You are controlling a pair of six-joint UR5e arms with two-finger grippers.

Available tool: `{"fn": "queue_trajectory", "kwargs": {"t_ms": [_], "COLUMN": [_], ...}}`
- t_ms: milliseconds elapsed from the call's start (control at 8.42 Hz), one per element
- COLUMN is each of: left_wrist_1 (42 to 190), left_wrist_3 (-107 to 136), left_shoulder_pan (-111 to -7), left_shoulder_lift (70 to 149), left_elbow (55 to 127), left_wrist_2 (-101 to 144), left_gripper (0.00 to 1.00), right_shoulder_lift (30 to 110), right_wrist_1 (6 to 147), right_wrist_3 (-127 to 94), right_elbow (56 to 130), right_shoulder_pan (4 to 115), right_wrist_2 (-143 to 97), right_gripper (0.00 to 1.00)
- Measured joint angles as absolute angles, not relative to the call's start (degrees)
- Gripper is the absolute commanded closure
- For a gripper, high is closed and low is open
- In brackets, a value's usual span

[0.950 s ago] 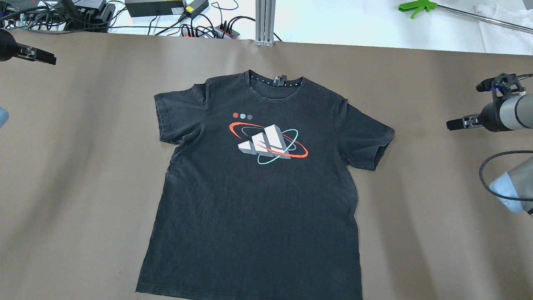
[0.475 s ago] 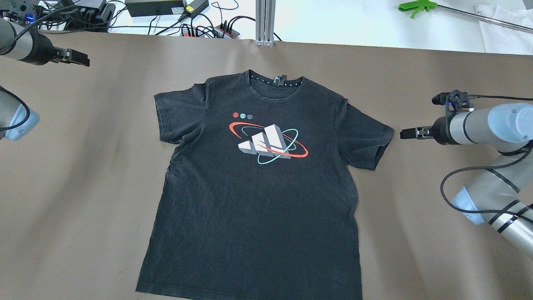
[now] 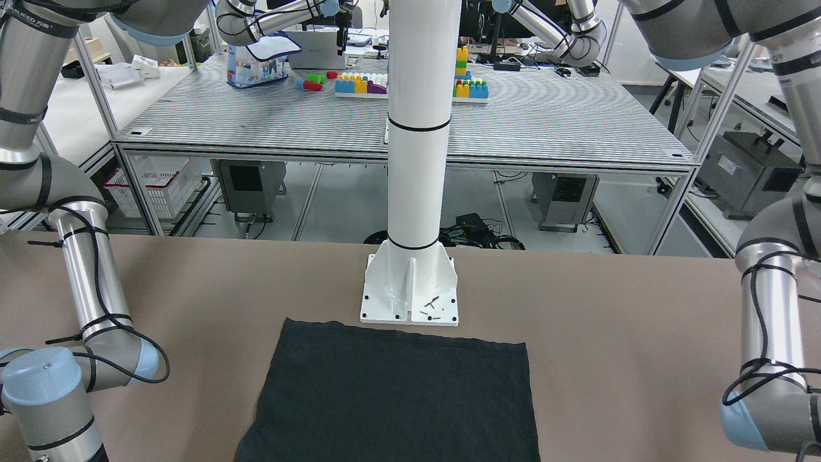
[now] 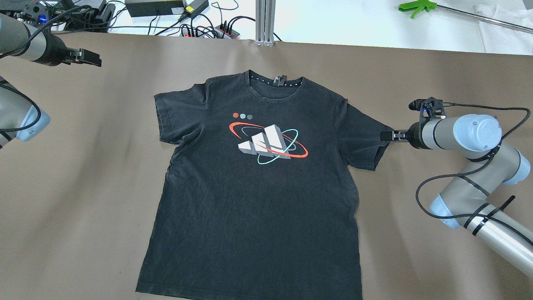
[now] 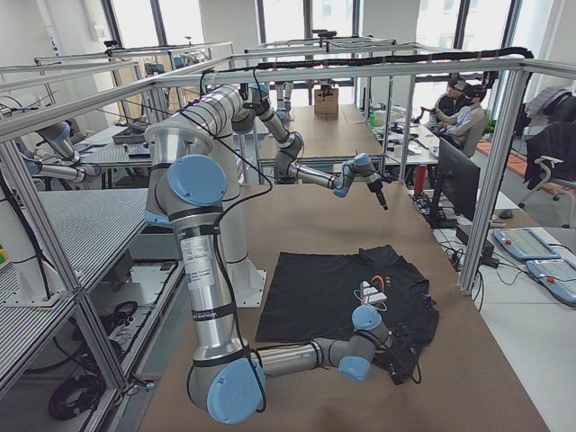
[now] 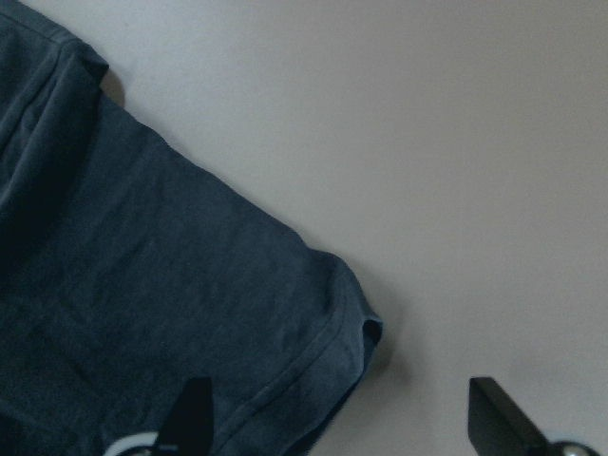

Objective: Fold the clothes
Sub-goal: 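Move the right gripper down to the sleeve nearest it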

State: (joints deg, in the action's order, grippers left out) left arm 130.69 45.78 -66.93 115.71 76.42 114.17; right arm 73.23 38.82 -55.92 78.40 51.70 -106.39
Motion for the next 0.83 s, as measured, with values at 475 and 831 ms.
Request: {"fn": "queue_trajectory", "kwargs": {"t_ms": [475, 831], "left_wrist_1": [130.69, 130.69], "left_wrist_3": [45.79, 45.76], "left_shoulder_pan": [-66.89, -66.89], "left_shoulder_lift": [115.75, 115.76], "left_elbow": [76.33, 76.29], "left_wrist_2": [114.17, 114.17], "left_gripper": [0.00, 0.00], "right_shoulder_lift": [72.36, 72.14], "right_wrist_1": [38.80, 38.77], "right_wrist_3": [-56.19, -56.90], "right_elbow": [77.44, 77.12], "right_shoulder_pan": [50.59, 49.22], "right_wrist_2": [-105.10, -105.03], "right_gripper": [0.06, 0.11]}}
